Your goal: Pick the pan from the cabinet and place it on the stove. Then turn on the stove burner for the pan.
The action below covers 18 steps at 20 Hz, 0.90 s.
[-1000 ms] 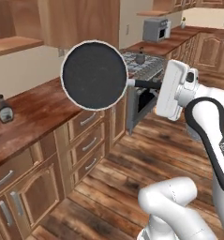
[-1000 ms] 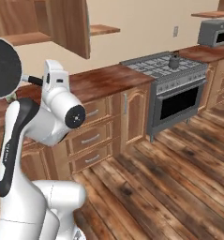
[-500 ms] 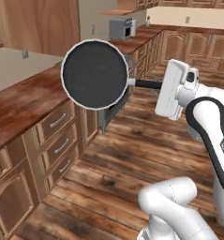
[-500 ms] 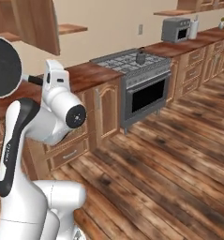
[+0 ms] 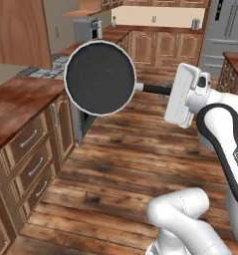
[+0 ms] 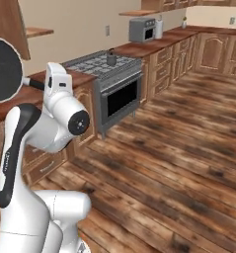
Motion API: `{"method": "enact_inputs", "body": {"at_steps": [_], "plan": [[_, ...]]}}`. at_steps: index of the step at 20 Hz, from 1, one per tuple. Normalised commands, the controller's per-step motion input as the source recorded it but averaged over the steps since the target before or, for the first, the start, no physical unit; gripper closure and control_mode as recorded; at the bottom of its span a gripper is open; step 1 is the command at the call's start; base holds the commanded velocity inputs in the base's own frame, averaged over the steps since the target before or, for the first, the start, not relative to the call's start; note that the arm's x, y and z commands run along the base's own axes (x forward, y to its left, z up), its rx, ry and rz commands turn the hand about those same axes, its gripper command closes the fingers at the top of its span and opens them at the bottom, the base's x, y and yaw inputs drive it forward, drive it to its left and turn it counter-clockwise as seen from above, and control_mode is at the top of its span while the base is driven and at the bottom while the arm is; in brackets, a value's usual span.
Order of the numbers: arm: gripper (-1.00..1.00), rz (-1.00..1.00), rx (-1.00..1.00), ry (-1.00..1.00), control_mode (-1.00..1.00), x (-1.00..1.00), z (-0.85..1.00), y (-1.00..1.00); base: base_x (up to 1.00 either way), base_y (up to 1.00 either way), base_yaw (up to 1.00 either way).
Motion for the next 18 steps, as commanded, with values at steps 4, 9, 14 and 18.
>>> {"method": "enact_inputs", "body": {"at_steps": [4, 9, 14, 18], "plan": [[1.00, 0.00, 0.00, 0.00, 1.00, 0.00, 0.00, 0.00, -0.01, -0.14, -0.31], [1.00, 0.00, 0.00, 0.00, 1.00, 0.00, 0.00, 0.00, 0.14, -0.04, -0.29], [1.00, 0.00, 0.00, 0.00, 1.00, 0.00, 0.00, 0.00, 0.42, -0.02, -0.29], [1.00, 0.00, 0.00, 0.00, 1.00, 0.00, 0.00, 0.00, 0.52, -0.01, -0.28]]}}
